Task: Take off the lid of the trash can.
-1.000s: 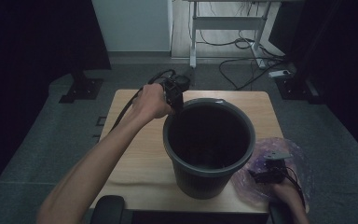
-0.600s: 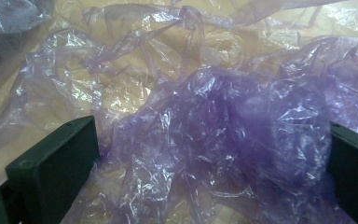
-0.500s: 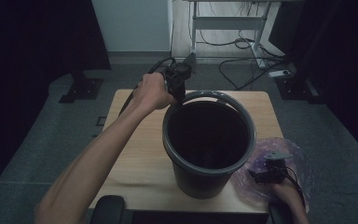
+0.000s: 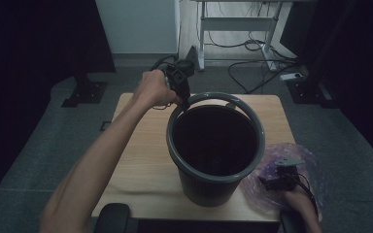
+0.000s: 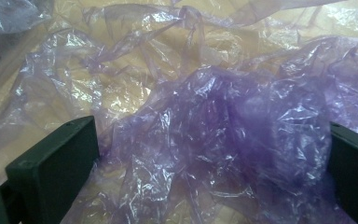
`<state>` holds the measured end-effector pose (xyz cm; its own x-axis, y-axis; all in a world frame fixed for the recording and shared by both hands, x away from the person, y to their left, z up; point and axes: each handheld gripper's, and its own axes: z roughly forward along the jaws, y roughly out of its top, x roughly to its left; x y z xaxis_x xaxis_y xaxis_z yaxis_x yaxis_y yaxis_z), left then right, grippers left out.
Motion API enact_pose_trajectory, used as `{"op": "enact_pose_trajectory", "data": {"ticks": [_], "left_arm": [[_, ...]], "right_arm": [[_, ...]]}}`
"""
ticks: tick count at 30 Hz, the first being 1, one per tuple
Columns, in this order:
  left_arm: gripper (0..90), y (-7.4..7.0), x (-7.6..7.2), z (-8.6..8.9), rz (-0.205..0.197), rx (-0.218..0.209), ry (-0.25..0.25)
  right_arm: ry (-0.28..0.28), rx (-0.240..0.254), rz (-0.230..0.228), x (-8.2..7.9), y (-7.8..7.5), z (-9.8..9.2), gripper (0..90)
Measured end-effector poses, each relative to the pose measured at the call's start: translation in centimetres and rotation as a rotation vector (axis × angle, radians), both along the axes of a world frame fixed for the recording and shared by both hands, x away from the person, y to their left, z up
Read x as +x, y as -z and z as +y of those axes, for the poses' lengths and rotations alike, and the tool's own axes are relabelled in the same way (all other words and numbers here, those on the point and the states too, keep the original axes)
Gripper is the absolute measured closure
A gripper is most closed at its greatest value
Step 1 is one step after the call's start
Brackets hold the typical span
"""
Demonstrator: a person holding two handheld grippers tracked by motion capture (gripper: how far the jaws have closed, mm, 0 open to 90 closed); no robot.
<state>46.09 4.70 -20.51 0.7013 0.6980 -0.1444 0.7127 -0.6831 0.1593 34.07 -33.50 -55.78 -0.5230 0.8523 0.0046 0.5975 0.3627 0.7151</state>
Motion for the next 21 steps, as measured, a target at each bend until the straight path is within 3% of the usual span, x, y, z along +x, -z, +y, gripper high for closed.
{"op": "enact_pose_trajectory", "data": {"ticks": [17,19,21], "left_arm": [[80.9,-0.7,0.0,0.4,0.056,-0.014,0.012],[80.9,-0.9,-0.1,0.4,0.095,-0.063,0.042],[80.7,-1.3,-0.2,0.5,0.082,-0.074,0.038]], "right_arm": [[0.000,0.001,0.000,0.0,0.0,0.0,0.0],[0.000,0.001,0.001,0.0,0.0,0.0,0.0],[0.001,0.001,0.001,0.0,0.0,0.0,0.0]]}}
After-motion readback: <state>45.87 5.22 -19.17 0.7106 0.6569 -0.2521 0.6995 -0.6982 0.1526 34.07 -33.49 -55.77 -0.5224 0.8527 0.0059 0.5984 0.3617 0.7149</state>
